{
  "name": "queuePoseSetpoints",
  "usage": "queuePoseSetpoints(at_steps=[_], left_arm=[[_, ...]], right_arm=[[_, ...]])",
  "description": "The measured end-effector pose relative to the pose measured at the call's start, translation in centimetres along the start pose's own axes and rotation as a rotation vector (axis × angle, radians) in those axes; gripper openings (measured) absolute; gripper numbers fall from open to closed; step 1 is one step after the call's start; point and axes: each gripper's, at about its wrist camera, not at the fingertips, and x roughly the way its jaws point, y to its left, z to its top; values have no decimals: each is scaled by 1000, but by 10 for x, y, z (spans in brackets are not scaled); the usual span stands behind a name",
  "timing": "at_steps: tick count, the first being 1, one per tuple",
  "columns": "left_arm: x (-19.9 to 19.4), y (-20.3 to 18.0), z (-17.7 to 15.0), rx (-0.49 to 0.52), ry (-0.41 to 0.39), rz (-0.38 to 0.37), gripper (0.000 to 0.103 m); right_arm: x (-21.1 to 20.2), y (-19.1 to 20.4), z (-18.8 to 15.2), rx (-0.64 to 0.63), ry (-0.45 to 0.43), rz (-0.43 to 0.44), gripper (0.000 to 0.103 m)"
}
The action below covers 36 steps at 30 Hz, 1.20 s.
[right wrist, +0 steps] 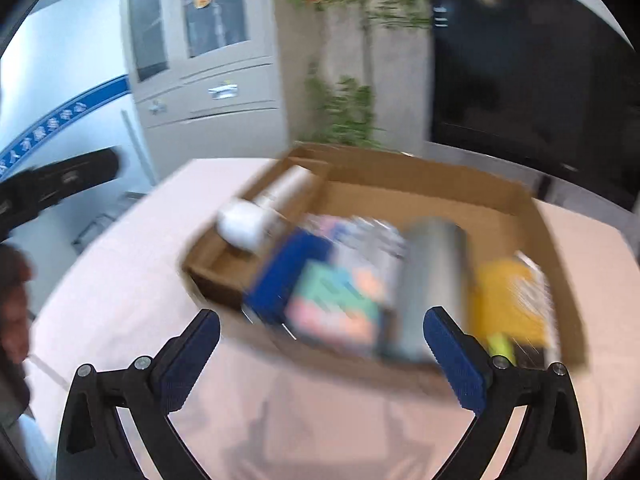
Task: Organize rigid objects
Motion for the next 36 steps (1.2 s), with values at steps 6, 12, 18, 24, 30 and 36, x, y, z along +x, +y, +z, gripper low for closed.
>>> queuePoseSetpoints(at_steps=[6, 12, 18, 24, 30, 36], left_arm=[[-33, -64, -38, -4, -7, -96, 102], [-52, -108, -48, 23, -6, -104, 102], [-61, -125, -54, 39, -6, -77, 102], [-57, -128, -57, 50, -1, -32, 102], [-50, -123, -57, 37, 3, -8, 102], [-43, -121, -59, 38, 17, -16, 102]], right_arm=[[-52, -47, -53, 61, -27, -95, 102], [-100, -77, -87, 79, -57, -142, 102], [-130, -86, -99, 103, -96, -158, 102], [-136, -88, -99, 113, -101, -167, 102], [-133, -83, -97, 107, -90, -177, 102], [-129, -78, -94, 110, -79, -189, 102]])
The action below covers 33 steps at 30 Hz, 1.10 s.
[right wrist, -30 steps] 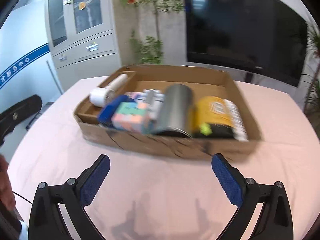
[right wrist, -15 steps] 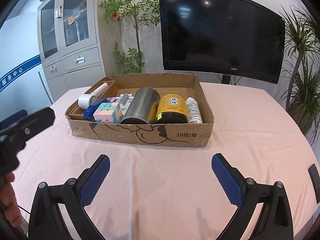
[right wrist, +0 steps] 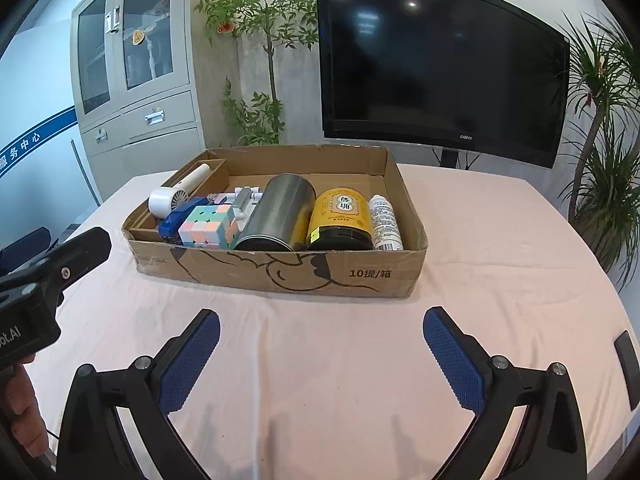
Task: Organize rigid objects
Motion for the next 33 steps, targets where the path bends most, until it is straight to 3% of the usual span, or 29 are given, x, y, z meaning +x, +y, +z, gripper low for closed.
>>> queuePoseSetpoints(at_steps=[33], left_arm=[[29, 8, -1, 1, 54, 7, 102]], right_arm=[[24, 18, -4, 21, 37, -25, 102]])
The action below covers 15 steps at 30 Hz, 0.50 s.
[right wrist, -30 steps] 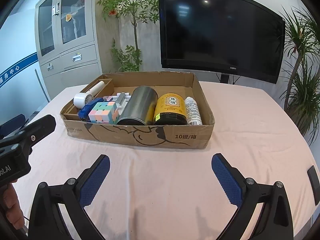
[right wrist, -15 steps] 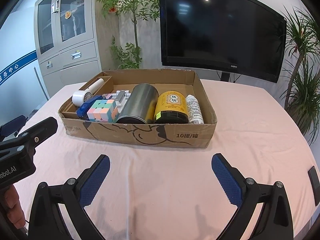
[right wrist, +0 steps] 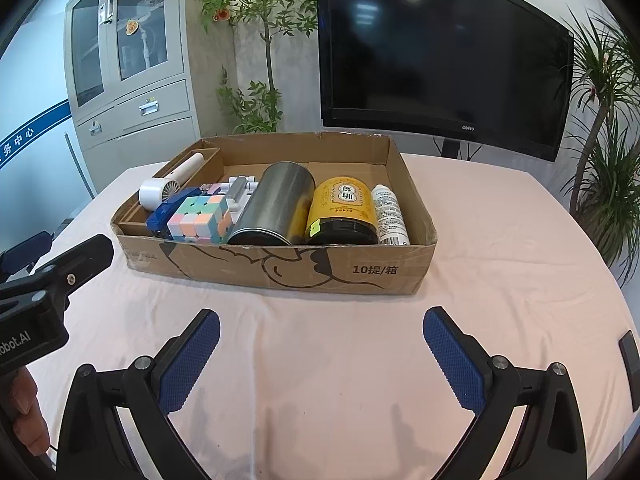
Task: Organize rigid objects
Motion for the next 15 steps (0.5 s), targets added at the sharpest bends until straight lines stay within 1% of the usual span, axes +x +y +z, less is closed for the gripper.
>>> queuePoseSetpoints(at_steps=[2, 6, 15], left_arm=[[4, 2, 2, -11, 15, -18, 102], [12, 3, 3, -4, 23, -4, 102], [35, 3, 10, 22, 45, -20, 102]], right_arm=[[4, 1, 1, -2, 7, 4, 102], [13, 3, 3, 0, 20, 6, 102], [33, 8, 11, -3, 28, -4, 102]])
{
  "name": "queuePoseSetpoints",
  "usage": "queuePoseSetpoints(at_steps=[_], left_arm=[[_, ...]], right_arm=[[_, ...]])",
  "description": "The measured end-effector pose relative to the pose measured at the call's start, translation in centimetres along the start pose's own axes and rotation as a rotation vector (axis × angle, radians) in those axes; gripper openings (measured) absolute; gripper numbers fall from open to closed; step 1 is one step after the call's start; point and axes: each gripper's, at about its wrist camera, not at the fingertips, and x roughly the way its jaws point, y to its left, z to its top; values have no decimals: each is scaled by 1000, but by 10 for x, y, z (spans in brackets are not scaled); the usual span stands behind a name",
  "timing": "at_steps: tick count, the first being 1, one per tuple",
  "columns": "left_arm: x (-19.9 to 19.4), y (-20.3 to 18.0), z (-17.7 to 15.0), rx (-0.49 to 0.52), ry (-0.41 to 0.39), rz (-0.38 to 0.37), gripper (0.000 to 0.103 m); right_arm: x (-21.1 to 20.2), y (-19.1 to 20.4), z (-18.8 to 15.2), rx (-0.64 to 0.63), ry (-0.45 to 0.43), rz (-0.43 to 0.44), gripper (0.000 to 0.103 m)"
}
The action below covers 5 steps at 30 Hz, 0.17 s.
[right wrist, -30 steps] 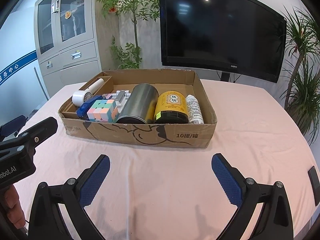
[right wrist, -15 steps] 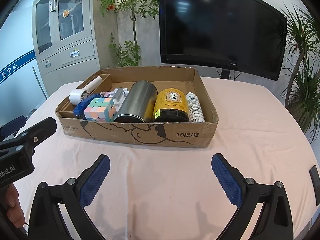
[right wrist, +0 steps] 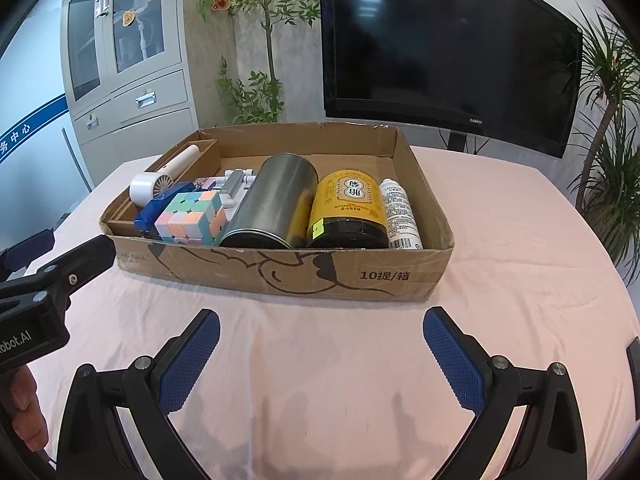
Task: Organize rigid objects
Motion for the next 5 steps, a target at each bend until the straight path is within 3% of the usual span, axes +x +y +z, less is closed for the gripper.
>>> queuePoseSetpoints(at_steps=[5], left_arm=[[11, 12, 7, -50, -37, -73, 102]], right_arm=[[9, 2, 5, -4, -15, 36, 102]])
